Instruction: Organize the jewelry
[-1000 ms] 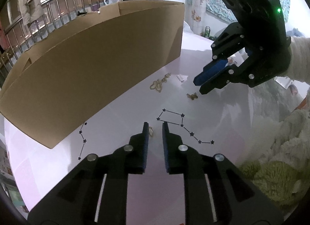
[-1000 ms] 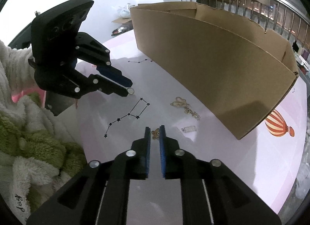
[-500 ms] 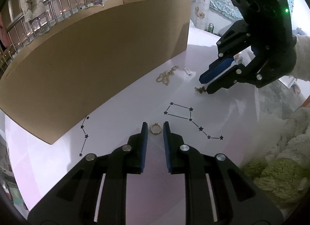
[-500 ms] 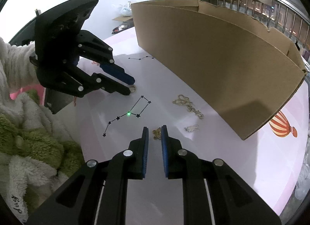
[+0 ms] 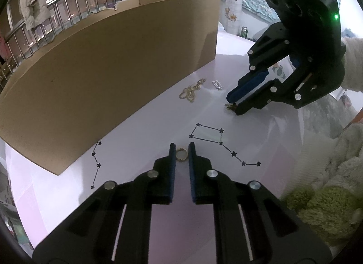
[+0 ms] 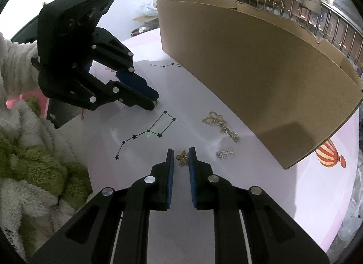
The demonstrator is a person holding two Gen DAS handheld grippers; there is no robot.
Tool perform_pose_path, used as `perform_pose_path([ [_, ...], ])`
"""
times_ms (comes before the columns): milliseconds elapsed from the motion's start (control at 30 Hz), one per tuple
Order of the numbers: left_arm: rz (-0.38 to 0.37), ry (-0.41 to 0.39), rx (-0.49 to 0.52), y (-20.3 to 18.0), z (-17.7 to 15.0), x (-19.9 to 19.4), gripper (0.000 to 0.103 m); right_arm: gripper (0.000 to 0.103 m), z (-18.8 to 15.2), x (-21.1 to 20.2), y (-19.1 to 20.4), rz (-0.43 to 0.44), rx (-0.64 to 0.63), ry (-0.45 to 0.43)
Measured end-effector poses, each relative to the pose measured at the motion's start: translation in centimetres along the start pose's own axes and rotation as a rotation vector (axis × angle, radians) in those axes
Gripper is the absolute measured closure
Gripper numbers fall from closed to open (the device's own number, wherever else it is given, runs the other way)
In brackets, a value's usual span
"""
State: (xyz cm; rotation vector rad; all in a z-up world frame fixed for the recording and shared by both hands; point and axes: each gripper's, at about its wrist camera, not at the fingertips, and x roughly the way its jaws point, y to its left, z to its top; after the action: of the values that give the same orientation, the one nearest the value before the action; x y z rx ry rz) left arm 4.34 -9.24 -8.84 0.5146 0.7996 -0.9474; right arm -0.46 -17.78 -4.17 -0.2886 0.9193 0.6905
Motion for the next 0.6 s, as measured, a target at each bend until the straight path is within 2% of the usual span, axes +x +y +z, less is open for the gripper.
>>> perform_pose_path([
  [167,-0.001,-0.002,-0.002,0.08,-0.06,0.0,0.093,0.096,0.09,0.05,-0.13,0.005,0.003,0.009],
  [600,-0.003,-0.006,-0.002,0.07,-0.15,-0.21,0.094,0.097,0.25,0.24,-0.08,0.008,0.003,0.015],
])
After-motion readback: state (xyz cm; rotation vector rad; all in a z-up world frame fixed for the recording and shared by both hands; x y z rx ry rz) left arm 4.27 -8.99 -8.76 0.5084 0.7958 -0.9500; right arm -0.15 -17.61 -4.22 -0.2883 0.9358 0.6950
